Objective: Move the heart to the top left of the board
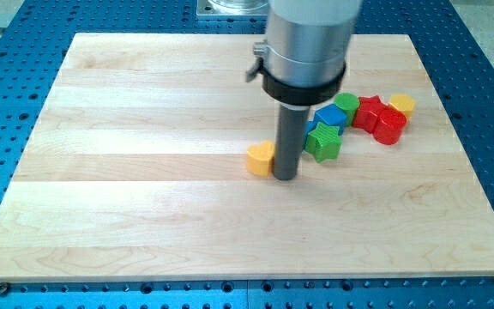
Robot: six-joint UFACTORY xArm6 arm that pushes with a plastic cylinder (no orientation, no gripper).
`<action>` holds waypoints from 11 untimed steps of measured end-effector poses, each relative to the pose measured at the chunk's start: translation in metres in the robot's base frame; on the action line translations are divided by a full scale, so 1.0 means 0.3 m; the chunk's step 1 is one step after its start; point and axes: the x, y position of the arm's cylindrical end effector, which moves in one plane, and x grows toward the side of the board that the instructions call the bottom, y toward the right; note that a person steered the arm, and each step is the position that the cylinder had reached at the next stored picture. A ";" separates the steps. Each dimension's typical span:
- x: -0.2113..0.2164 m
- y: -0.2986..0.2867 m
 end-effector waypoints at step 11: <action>-0.505 -0.561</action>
